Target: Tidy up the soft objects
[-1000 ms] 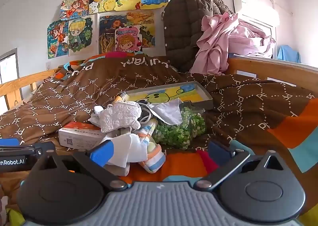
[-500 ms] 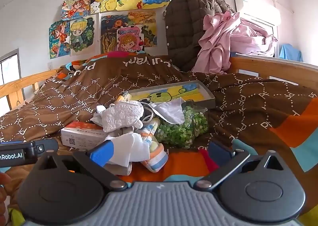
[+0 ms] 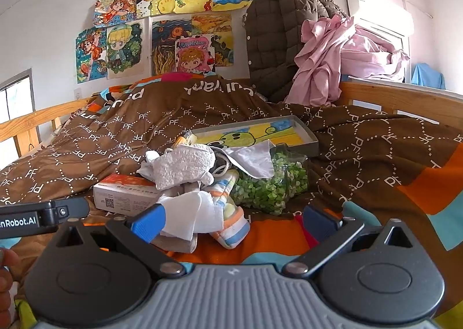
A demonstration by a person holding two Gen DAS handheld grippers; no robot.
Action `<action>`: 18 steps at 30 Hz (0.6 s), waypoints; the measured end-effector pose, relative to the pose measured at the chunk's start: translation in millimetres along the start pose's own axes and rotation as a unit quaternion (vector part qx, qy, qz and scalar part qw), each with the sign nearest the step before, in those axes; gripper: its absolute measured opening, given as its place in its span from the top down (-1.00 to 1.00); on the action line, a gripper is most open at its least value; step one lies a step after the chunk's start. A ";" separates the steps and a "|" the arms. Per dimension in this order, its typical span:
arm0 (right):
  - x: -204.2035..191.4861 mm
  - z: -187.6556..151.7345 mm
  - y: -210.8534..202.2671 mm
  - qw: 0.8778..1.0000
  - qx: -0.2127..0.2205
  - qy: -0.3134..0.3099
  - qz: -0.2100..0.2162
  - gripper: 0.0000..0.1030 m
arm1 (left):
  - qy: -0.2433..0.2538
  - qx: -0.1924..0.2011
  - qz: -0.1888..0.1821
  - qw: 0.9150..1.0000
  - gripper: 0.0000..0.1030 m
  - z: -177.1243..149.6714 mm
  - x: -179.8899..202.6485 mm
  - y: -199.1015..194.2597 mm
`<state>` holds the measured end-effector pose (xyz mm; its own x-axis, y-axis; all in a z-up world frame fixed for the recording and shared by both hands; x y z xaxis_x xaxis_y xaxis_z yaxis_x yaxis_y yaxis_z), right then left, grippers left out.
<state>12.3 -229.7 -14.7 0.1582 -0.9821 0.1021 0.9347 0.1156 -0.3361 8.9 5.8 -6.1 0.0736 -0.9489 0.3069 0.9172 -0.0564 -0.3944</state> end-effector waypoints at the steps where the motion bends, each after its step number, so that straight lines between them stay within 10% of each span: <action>1: -0.4 -0.1 0.0 1.000 0.000 0.000 0.000 -1.00 | 0.000 0.000 0.000 1.000 -0.99 -0.1 0.4 0.2; 18: -0.7 0.2 -0.3 1.000 0.000 0.000 0.000 -1.00 | -0.002 -0.002 0.002 1.000 -0.99 -1.7 -2.6 0.3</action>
<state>12.0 -228.9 -14.5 0.1589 -0.9820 0.1026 0.9344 0.1160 -0.3368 8.3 7.7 -8.5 0.0780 -0.9481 0.3083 0.9154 -0.0543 -0.3988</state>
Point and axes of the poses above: each gripper's, at about its wrist camera, not at the fingertips, and y roughly the way its jaws point, x to its right, z to its top, the point moved 1 cm from there along y, roughly the way its jaws point, and after that the axes turned 10 degrees about -y, right-handed, at the moved point
